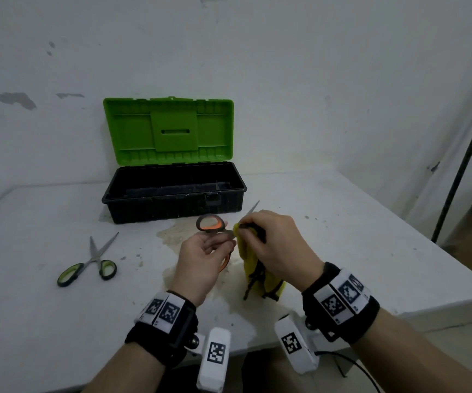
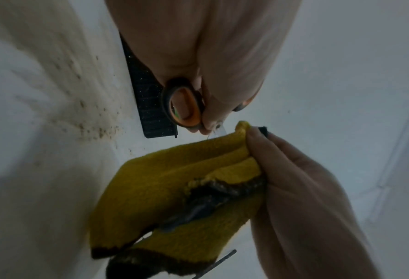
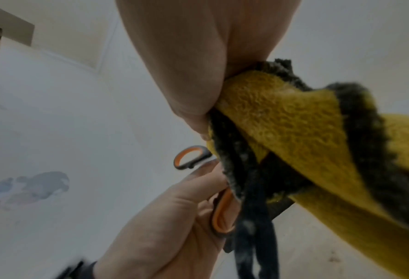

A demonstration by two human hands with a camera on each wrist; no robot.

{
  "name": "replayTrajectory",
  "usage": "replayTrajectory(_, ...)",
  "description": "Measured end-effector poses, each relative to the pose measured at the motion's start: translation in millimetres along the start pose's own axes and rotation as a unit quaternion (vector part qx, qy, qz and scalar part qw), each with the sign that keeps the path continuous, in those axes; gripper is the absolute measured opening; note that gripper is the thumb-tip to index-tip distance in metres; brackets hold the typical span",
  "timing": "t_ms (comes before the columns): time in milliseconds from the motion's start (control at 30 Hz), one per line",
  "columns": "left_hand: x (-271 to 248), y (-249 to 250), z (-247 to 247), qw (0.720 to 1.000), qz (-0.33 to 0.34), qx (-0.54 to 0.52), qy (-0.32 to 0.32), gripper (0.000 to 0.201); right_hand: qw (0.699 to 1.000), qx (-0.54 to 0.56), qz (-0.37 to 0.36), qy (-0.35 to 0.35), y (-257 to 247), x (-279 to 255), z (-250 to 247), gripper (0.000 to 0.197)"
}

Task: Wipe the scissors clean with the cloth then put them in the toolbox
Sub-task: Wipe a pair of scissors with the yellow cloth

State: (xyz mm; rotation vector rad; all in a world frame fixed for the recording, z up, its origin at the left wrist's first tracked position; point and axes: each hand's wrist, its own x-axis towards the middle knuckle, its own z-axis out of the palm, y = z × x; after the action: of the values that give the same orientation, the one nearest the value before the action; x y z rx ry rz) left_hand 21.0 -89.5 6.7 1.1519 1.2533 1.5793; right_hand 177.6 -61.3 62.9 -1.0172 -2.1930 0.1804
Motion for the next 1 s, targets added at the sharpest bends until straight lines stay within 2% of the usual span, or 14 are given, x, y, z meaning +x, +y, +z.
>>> replayTrajectory(133,-3,1,1,0.996,0.043,0.08,-0.003,0.019,0.999,-0.018,0.015,-0.043,-4,1,11,0.014)
replayTrajectory(233,-3,-1,-1,0.994,0.048,0.102,-0.001,0.015,0.997,-0.039,0.061,-0.031,5,8,10,0.015)
replayTrajectory(333,-3,-4,-2,0.998,0.017,0.066,-0.009,0.021,0.994,-0.04,0.099,0.003,13,15,4,0.015)
replayTrajectory(433,-3,-7,-4,0.998,-0.024,0.021,-0.047,0.027,0.997,-0.018,0.078,-0.009,9,11,4,0.013)
replayTrajectory(567,-1,-16,-6,0.991,-0.087,0.045,-0.087,0.022,0.998,-0.011,0.048,-0.046,7,3,15,0.011)
replayTrajectory(633,-3,-18,-5,0.987,-0.096,0.07,-0.109,0.016,0.998,-0.004,0.043,-0.046,8,4,17,0.011)
replayTrajectory(733,-5,-19,-5,0.986,-0.094,0.068,-0.122,0.029,0.998,-0.001,0.038,-0.05,9,4,16,0.011)
replayTrajectory(800,-3,-20,-7,0.987,-0.094,0.062,-0.117,0.043,0.998,-0.001,0.037,-0.049,11,3,14,0.011)
replayTrajectory(900,1,-17,-11,0.989,-0.095,0.072,-0.086,0.04,0.998,-0.001,0.042,-0.047,18,1,10,0.01)
replayTrajectory(1000,1,-6,-15,0.995,-0.087,0.024,-0.052,0.046,0.998,0.009,0.023,-0.055,18,-3,8,0.009)
